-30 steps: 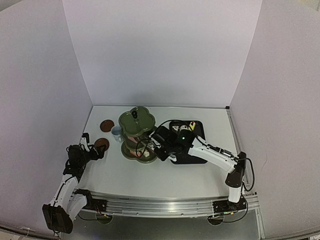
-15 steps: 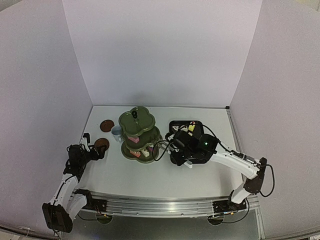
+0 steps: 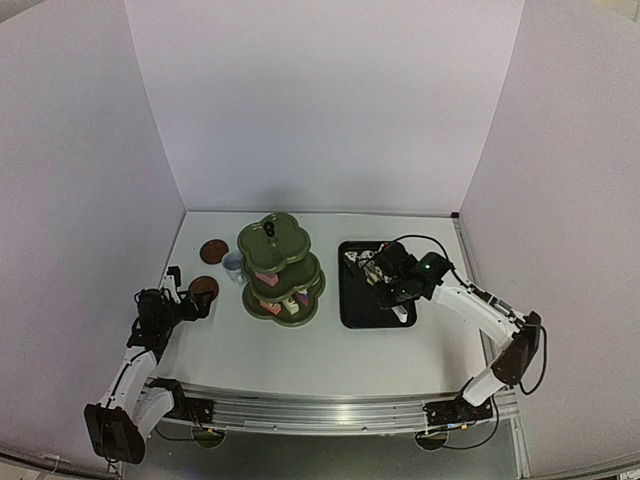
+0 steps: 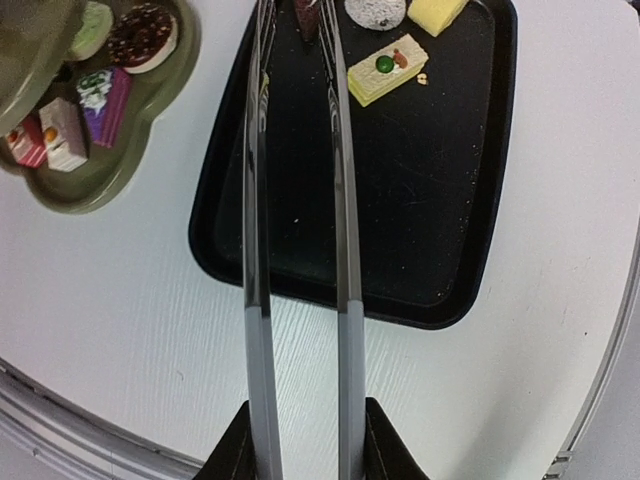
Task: Serve the afternoon tea
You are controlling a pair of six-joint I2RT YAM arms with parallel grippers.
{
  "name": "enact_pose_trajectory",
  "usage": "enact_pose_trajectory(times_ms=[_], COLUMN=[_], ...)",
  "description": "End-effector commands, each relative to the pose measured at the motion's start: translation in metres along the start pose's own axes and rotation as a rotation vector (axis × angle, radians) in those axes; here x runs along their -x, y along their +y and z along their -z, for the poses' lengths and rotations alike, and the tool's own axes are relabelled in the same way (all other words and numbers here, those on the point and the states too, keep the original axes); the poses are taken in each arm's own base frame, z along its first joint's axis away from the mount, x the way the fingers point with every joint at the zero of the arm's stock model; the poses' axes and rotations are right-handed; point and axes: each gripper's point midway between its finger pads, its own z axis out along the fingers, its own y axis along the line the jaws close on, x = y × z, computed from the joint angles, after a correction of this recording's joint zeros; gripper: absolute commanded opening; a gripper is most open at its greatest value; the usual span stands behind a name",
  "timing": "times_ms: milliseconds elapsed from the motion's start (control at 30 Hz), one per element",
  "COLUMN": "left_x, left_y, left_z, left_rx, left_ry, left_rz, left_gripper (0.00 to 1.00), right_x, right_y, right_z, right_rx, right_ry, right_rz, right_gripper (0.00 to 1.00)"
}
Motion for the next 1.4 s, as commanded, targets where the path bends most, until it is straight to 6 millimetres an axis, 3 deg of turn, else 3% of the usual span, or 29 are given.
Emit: enact_pose_trajectory(times_ms=[0, 100, 267, 567, 1000, 1167, 1267, 1367], left_x=[0.005, 0.006, 0.006, 0.005, 0.004, 0.005, 0.005, 0.004], left_y=[-0.003, -0.004, -0.003, -0.003, -0.003, -0.003, -0.003, -0.003], left_z=[0.001, 0.002, 0.002, 0.0, -0.001, 0.0, 0.0, -0.001], left_rx=[-0.017, -0.017, -0.014, -0.019, -0.019, -0.021, -0.019, -0.018], left_ry=[-0.021, -0.024, -0.027, -0.021, -0.017, -0.02, -0.021, -0.017], left_rz=[-0.011, -0.014, -0.017, -0.008, -0.009, -0.011, -0.012, -0.009], left_gripper=[1.0, 1.0, 1.0, 1.0, 1.0, 1.0, 1.0, 1.0], right_x=[0.032, 0.04, 0.041, 0.015, -0.001, -0.009, -0.022, -0.042], right_y=[0.014, 0.006, -0.004, -0.005, -0.022, -0.013, -0.01, -0.022], right_z=[-0.038, -0.059, -0.067, -0.091, -0.074, -0.067, -0.059, -0.051], right_rx=[0.006, -0.019, -0.054, -0.056, -0.099, -0.041, -0.007, -0.048], right_ry=[-0.007, 0.024, 0.027, 0.125, 0.13, 0.162, 0.203, 0.247], right_rz=[-0.011, -0.041, -0.092, -0.125, -0.157, -0.164, -0.18, -0.215], right_gripper=[0.27, 0.26, 0.25, 0.25, 0.25, 0.25, 0.25, 0.26])
